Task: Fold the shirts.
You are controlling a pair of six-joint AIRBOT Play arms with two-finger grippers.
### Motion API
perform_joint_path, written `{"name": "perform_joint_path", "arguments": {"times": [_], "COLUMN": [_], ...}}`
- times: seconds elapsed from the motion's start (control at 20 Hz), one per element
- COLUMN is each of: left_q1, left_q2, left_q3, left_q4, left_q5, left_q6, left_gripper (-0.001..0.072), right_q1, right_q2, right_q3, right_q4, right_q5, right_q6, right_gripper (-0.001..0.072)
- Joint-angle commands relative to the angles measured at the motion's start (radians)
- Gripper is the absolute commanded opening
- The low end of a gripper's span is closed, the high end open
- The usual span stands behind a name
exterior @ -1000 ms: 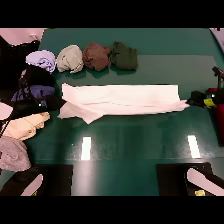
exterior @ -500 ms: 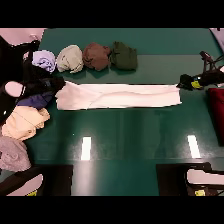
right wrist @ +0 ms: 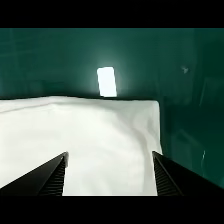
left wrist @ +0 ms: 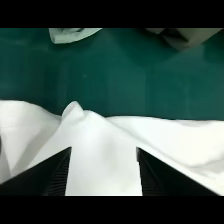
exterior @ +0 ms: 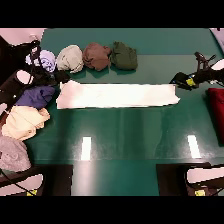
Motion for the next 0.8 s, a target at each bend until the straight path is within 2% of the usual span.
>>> {"name": "perform_joint_path", "arguments": {"times": [0.0,0.15,0.2,0.25,0.3,0.55,0.75], "left_q1": [0.032,0.028,0.029,0.029,0.029,0.029,0.029], "left_q2": [-0.008,-0.006,-0.006,-0.006,-0.006,-0.006,-0.006], "left_q3": [0.055,0.076,0.076,0.076,0.076,0.075,0.075], "left_q4": [0.035,0.025,0.023,0.023,0.023,0.008,-0.008], "left_q5": [-0.191,-0.343,-0.376,-0.404,-0.429,-0.489,-0.489], "left_q6": [-0.024,0.025,0.026,0.032,0.053,0.051,0.051], "left_gripper": [0.0497,0.0495,0.0348,0.011,0.0031,0.0031,0.0031], "right_q1": [-0.068,-0.151,-0.174,-0.193,-0.203,-0.194,-0.139], "right_q2": [-0.008,-0.032,-0.053,-0.079,-0.107,-0.223,-0.257], "right_q3": [0.045,0.047,0.047,0.047,0.047,0.047,0.047], "right_q4": [0.02,0.032,0.065,0.105,0.138,0.257,0.28], "right_q5": [0.146,0.271,0.304,0.326,0.331,0.327,0.287], "right_q6": [-0.034,-0.066,-0.087,-0.103,-0.113,-0.159,-0.18], "right_gripper": [0.0604,0.0603,0.0604,0.0603,0.0604,0.0604,0.0593]}}
